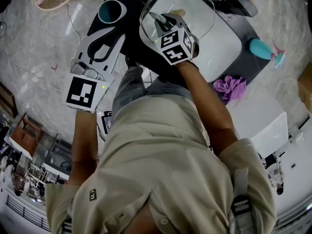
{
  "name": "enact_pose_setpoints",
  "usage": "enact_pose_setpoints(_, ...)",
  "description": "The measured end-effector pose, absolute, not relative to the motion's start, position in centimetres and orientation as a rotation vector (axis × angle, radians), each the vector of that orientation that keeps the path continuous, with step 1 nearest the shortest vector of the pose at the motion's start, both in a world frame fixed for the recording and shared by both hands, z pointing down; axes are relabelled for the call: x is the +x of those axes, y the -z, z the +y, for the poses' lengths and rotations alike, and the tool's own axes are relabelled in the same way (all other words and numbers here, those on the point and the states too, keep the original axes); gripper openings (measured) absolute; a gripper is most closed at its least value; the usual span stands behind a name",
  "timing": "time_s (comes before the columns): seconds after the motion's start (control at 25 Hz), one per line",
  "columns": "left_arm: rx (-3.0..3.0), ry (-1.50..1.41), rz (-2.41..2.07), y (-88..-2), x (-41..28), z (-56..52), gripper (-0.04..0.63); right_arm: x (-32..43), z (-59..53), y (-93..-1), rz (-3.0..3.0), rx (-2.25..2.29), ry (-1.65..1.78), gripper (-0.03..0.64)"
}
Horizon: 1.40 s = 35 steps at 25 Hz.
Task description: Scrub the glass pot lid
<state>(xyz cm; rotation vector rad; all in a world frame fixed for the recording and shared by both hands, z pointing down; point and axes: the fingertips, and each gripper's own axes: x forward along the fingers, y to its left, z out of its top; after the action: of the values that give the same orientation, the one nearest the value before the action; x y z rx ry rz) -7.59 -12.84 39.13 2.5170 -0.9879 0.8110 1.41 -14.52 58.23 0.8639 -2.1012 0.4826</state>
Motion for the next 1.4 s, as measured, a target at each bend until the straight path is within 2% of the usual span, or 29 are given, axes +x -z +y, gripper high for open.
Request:
enact_pose_setpoints(0.36, 2.514, -0.815, -0.983, -39.5, -7.3, -12.6, 0.069, 4.7, -14.8, -59.1, -2.049, 0.924, -0.503, 0.092)
enact_pose_setpoints(0.96, 2.514, -0.813, -0.972, -39.8, -7.2, -12.7, 0.068, 21.5, -19.1, -57.6, -1.808, 1.307, -0.514, 0.092)
enact_pose_setpoints(1.4, 2.512, -0.814, -0.961, -40.0, -6.9, -12.8, 0.067, 22.7, -19.0, -57.5, -1.785, 1.330, -0.507, 0.092)
